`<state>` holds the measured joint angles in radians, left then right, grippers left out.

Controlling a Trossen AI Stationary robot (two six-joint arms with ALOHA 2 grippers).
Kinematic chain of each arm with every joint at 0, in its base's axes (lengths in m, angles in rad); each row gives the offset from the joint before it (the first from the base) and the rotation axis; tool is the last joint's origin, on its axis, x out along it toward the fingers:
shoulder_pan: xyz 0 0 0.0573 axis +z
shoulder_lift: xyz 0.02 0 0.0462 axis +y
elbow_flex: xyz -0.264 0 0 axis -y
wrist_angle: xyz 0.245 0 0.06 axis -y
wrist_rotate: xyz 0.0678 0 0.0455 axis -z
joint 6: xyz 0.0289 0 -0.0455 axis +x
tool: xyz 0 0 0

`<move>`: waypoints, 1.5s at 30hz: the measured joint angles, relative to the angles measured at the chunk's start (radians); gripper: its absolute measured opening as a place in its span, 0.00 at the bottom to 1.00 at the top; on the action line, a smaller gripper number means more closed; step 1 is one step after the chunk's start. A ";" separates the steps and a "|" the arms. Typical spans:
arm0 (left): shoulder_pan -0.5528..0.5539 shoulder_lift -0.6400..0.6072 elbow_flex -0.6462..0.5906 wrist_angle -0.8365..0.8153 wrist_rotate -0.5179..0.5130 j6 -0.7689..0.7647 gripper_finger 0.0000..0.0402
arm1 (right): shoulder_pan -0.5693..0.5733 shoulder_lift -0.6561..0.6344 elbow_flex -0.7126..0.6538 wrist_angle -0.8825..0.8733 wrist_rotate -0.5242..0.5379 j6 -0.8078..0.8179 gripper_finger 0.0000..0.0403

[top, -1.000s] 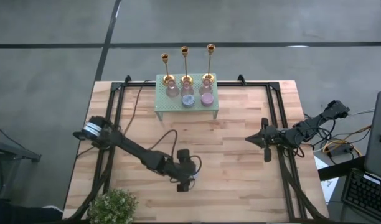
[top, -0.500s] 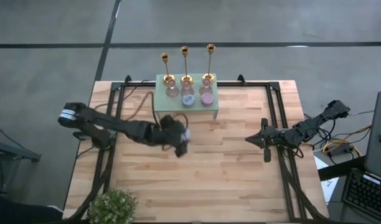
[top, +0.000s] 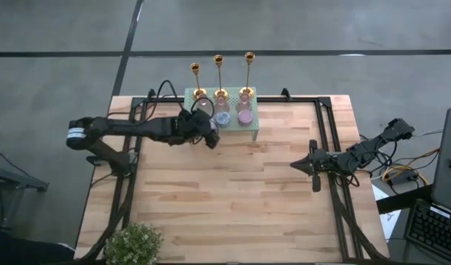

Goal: Pick & Place candle stick holders
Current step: Put the pink scented candle on the shelf aligned with the purple and blue scented candles

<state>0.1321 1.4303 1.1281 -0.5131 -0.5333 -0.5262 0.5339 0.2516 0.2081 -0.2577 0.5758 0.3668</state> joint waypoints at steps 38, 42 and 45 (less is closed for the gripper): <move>0.135 -0.007 -0.119 0.162 -0.011 0.056 0.89 | 0.000 0.001 -0.008 0.000 -0.001 -0.003 0.02; 0.130 -0.030 -0.115 0.162 0.003 0.068 0.89 | 0.000 -0.001 -0.008 0.000 -0.001 -0.004 0.02; 0.127 -0.058 -0.115 0.161 0.019 0.105 0.89 | 0.000 -0.001 -0.008 0.000 0.000 -0.027 0.02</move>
<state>0.2586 1.3725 1.0130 -0.3519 -0.5141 -0.4217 0.5340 0.2508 0.2001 -0.2579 0.5755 0.3399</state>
